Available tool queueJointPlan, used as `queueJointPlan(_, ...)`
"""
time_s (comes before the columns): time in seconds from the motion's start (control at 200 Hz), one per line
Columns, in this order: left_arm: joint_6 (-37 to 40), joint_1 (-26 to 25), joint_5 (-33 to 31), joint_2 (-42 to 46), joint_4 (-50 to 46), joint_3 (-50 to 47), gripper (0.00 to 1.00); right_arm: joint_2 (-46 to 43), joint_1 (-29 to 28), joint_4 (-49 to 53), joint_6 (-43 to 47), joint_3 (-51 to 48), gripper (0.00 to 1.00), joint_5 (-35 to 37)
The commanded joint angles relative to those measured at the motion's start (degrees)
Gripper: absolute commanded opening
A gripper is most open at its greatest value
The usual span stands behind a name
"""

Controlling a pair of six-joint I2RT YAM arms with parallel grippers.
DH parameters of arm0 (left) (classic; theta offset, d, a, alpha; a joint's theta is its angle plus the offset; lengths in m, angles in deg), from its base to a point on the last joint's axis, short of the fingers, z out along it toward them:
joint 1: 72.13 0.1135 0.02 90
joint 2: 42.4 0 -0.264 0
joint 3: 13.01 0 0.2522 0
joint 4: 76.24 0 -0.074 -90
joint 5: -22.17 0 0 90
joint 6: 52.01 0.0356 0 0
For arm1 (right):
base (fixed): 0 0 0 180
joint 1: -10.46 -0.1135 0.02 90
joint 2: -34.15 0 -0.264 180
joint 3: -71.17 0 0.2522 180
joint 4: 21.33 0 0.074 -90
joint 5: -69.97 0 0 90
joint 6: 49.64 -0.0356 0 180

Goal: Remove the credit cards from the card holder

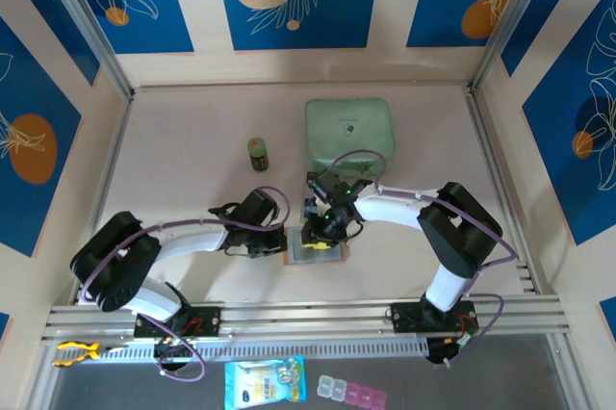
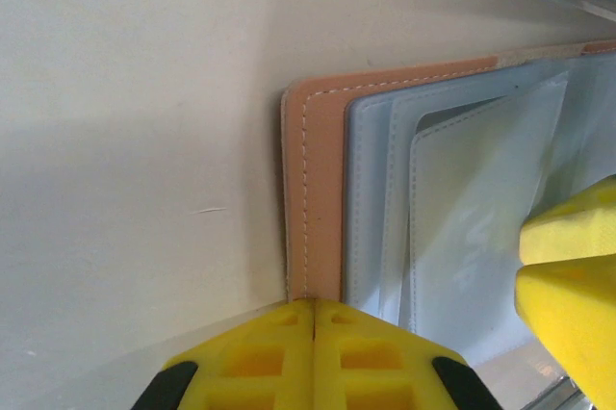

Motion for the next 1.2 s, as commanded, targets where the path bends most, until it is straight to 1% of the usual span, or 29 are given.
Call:
queueJointPlan(0.0,1.0,0.3,-2.3,1.2,-4.5,1.3,0.05,-1.4,0.7,-2.6,-0.7,-2.1,0.31,-2.9)
queueJointPlan(0.25,0.3,0.2,-1.9,4.5,-4.7,2.6,0.08,-2.8,1.6,-5.1,-1.3,-4.7,0.29,-3.6)
queueJointPlan(0.425,-2.3,-0.2,0.6,5.4,0.4,2.3,0.17,-3.5,2.5,-7.8,-2.1,-6.7,0.28,-4.9)
queueJointPlan(0.565,-3.8,-0.8,1.6,4.5,2.1,3.2,0.24,-3.7,3.3,-10.6,-3.2,-8.5,0.28,-6.4)
queueJointPlan(0.705,-4.7,-1.6,2.1,2.6,3.5,3.7,0.28,-4.0,4.1,-12.8,-4.2,-10.2,0.26,-7.1)
queueJointPlan(0.975,-5.6,-2.3,2.3,-0.5,5.7,3.7,0.33,-4.0,5.1,-14.9,-4.7,-12.1,0.25,-8.2)
queueJointPlan(1.195,-5.6,-2.6,1.9,-1.5,5.4,4.0,0.33,-3.9,5.7,-15.7,-4.9,-13.0,0.25,-8.8)
